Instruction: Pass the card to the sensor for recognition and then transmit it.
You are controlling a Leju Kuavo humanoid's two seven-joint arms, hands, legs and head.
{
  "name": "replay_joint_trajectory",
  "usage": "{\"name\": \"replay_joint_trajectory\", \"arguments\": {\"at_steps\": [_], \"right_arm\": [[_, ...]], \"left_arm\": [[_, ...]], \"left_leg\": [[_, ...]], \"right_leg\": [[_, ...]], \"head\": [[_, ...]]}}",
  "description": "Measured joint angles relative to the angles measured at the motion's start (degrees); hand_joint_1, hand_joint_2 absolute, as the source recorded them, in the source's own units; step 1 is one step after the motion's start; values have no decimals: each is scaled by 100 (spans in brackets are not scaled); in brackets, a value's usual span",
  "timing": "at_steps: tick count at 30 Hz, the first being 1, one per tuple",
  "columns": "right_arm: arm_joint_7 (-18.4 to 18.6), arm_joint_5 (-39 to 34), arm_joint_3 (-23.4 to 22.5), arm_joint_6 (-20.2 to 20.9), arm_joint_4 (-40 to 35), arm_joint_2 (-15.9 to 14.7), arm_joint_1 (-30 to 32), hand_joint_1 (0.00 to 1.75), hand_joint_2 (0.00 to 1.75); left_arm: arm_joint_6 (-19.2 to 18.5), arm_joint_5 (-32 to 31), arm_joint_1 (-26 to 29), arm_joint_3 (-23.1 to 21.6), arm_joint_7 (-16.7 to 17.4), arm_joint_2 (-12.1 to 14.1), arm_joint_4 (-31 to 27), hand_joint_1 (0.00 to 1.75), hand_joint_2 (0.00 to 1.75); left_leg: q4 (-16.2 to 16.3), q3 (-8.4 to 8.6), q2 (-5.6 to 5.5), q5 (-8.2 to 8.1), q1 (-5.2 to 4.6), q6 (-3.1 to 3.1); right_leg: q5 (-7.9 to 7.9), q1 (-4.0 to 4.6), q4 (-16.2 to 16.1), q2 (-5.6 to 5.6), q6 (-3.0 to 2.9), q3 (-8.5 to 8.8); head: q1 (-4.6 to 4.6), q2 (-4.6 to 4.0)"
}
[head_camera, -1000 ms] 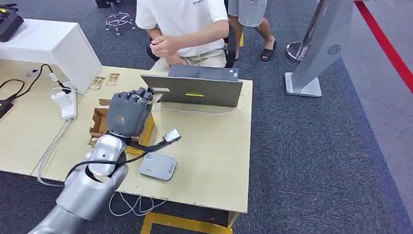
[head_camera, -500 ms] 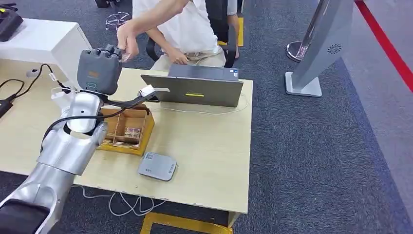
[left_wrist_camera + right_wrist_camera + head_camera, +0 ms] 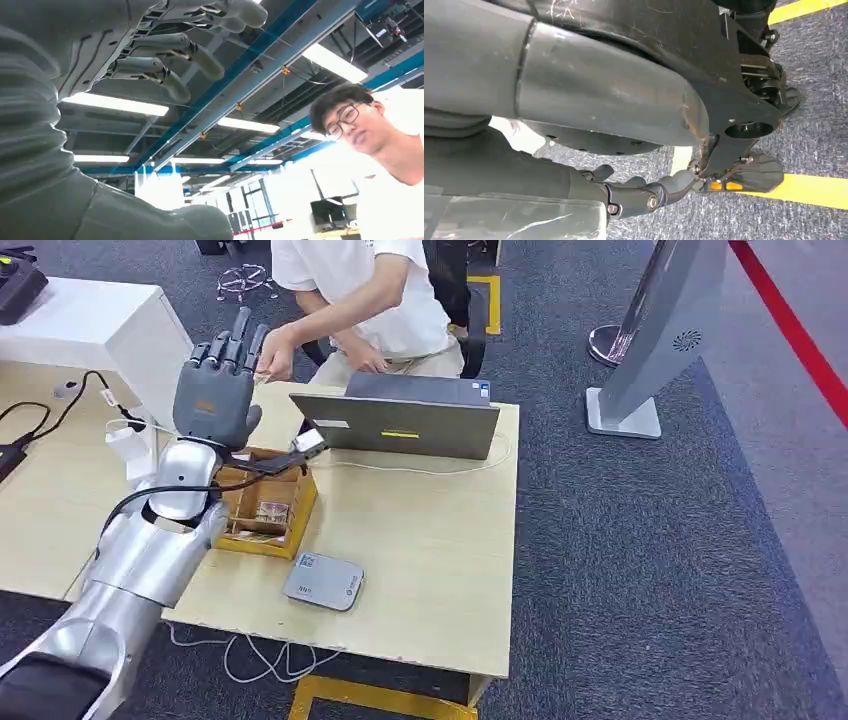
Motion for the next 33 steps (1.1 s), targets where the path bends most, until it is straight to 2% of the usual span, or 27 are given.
{"name": "replay_joint_trajectory", "arguments": {"at_steps": [4, 7, 10, 13, 15, 18, 22, 25, 28, 33], "right_arm": [[-2, -26, 0, 0, 2, 0, 2, 0, 0], [-48, -150, -30, 0, 2, 0, 13, 0, 0], [-105, -319, -118, 0, 2, 0, 34, 0, 0], [-122, -459, -245, 0, 2, 0, 52, 0, 0], [-120, -505, -301, 0, 2, 0, 73, 0, 0], [-120, -531, -380, 0, 2, 0, 90, 0, 0], [-100, -518, -431, 0, 0, 0, 96, 0, 0], [-76, -479, -435, 0, 0, 0, 97, 0, 0], [-70, -400, -435, 0, 0, -2, 97, 0, 0], [-31, -295, -431, 0, 0, -2, 94, 0, 0]], "left_arm": [[-44, 79, 45, 0, -86, -42, -39, 0, 175], [-425, 399, 327, -6, -426, -52, -446, 0, 175], [-768, 606, 1033, -153, -586, -2, -1315, 0, 175], [-811, 636, 1953, -406, -564, 166, -2248, 0, 175], [-815, 684, 2470, -509, -479, 286, -2629, 0, 175], [-865, 771, 2942, -527, -407, 417, -2900, 0, 175], [-971, 754, 3201, -518, -295, 514, -2938, 0, 175], [-835, 476, 3191, -439, -120, 540, -2867, 0, 175], [-469, 208, 3130, -234, -2, 542, -2577, 0, 175], [256, -61, 3058, 217, 7, 544, -2024, 0, 175]], "left_leg": [[0, 0, 1, 0, 0, 0], [0, 1, 1, 0, 0, 0], [0, 0, 3, -11, -3, 4], [0, 2, 17, -28, -6, 1], [0, 2, 18, -30, -5, 3], [0, 1, 14, -32, -4, 2], [-1, 2, 11, -31, -1, 1], [-1, 2, 10, -30, -1, 1], [-1, 3, 10, -28, -2, 3], [0, 3, 9, -28, -2, 3]], "right_leg": [[0, 0, 0, 1, 0, -1], [0, 0, 0, 2, 0, 0], [-5, -1, -1, 6, 1, 1], [-12, -5, -4, 23, 1, -2], [-18, -4, -6, 22, 1, -6], [-24, -4, -6, 15, 5, -4], [-24, -1, -5, 8, 5, -5], [-23, -1, -5, 6, 6, 1], [-21, -2, -5, 7, 7, 5], [-22, -2, -5, 7, 7, 5]], "head": [[0, 0], [0, 0], [0, 0], [0, 0], [0, 0], [-2, 0], [0, 0], [0, 0], [2, 0], [-2, 0]]}}
